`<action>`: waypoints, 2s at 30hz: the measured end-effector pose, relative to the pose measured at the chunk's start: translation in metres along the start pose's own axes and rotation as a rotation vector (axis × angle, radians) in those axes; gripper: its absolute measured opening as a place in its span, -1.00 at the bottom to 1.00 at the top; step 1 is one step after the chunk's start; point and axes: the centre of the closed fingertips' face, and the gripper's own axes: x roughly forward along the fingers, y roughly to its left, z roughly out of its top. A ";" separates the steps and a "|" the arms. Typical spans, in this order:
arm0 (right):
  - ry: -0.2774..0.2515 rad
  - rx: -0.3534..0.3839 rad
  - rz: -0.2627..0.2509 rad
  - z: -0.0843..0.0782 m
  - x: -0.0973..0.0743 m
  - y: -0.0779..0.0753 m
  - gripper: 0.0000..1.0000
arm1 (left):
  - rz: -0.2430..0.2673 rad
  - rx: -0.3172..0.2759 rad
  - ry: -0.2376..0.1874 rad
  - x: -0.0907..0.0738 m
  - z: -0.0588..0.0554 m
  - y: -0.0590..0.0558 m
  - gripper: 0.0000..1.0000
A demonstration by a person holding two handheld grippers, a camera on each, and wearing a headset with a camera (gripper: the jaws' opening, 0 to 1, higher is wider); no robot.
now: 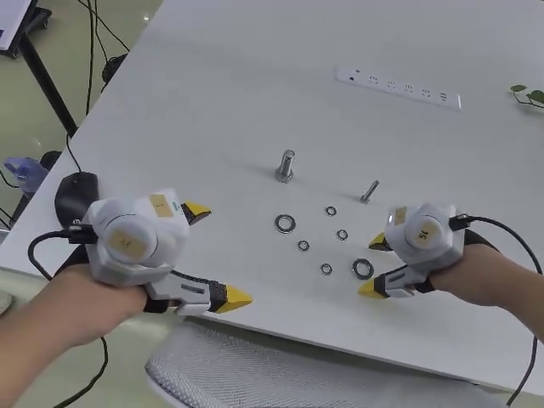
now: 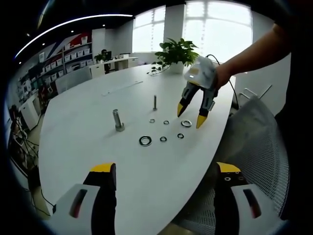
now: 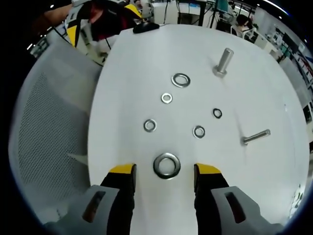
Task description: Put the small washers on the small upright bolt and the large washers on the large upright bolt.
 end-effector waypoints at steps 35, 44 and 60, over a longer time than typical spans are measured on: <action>0.191 -0.039 0.006 -0.004 0.004 -0.001 -0.43 | 0.021 -0.028 -0.014 -0.011 -0.007 -0.008 0.54; 0.204 -0.021 0.000 -0.005 0.005 -0.003 -0.56 | 0.022 -0.024 -0.022 -0.012 -0.004 -0.010 0.50; 0.172 0.043 0.005 -0.004 0.002 -0.002 -0.61 | 0.009 -0.016 -0.018 -0.012 0.000 -0.015 0.47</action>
